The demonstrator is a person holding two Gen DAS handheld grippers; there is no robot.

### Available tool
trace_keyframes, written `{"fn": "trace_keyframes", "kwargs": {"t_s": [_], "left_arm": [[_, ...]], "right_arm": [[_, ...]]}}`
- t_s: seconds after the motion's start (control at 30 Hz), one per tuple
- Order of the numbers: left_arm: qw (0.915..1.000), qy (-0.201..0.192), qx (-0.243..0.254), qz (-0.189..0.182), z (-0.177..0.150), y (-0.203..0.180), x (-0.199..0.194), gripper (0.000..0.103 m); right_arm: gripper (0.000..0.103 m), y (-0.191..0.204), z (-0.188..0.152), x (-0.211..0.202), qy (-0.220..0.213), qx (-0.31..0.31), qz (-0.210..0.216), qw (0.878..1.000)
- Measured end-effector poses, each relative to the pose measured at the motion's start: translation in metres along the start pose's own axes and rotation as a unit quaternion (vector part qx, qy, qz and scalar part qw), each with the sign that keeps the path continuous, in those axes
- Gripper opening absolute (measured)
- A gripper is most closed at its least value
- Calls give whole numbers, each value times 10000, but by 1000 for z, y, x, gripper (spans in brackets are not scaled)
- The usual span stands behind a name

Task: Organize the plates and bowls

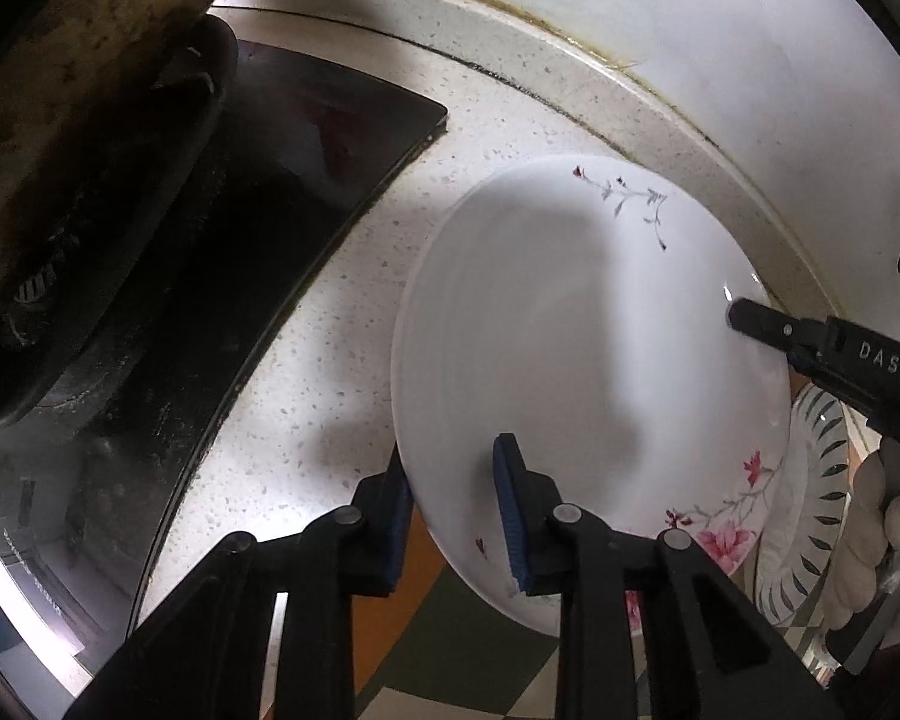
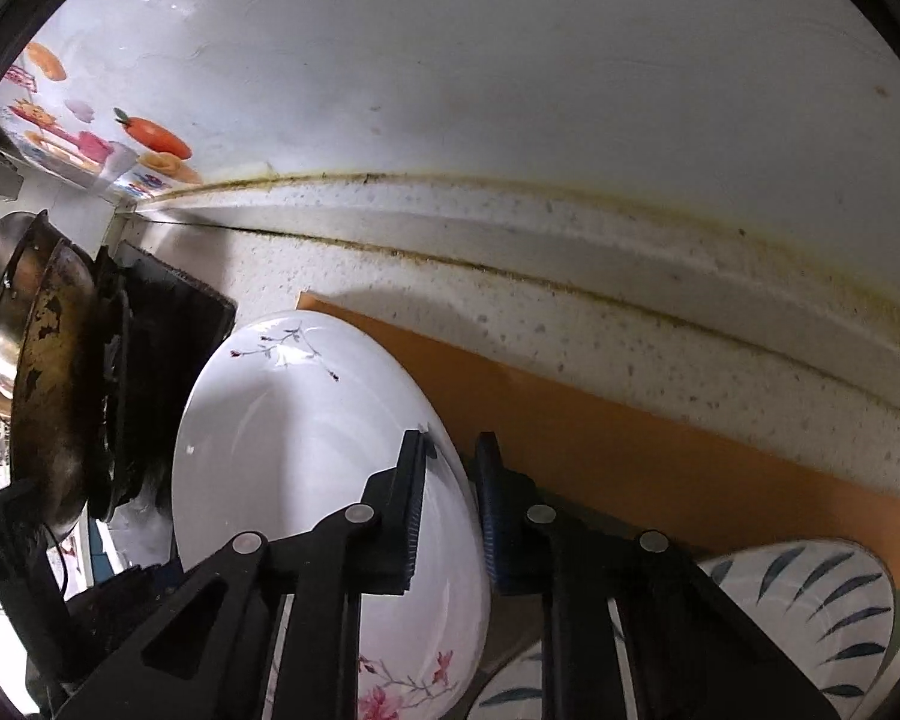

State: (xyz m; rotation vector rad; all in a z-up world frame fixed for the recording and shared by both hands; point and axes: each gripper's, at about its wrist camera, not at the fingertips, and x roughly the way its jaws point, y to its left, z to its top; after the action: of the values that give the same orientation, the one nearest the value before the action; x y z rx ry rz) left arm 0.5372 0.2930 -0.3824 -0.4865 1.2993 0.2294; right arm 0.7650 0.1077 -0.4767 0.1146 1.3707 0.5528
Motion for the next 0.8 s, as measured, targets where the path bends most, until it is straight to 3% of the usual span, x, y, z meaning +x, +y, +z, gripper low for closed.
{"fn": "trace_keyframes", "kwargs": {"t_s": [0.2, 0.4, 0.8], "left_arm": [[9999, -93, 121, -66, -5, 1, -21, 23], [9990, -263, 349, -123, -34, -15, -45, 23], [9934, -334, 1005, -431, -88, -67, -102, 23]], "right_arm": [[11, -2, -13, -21, -81, 88, 90, 9999], [10, -6, -37, -52, -224, 136, 76, 9996], [10, -35, -127, -158, -837, 641, 478, 9933]]}}
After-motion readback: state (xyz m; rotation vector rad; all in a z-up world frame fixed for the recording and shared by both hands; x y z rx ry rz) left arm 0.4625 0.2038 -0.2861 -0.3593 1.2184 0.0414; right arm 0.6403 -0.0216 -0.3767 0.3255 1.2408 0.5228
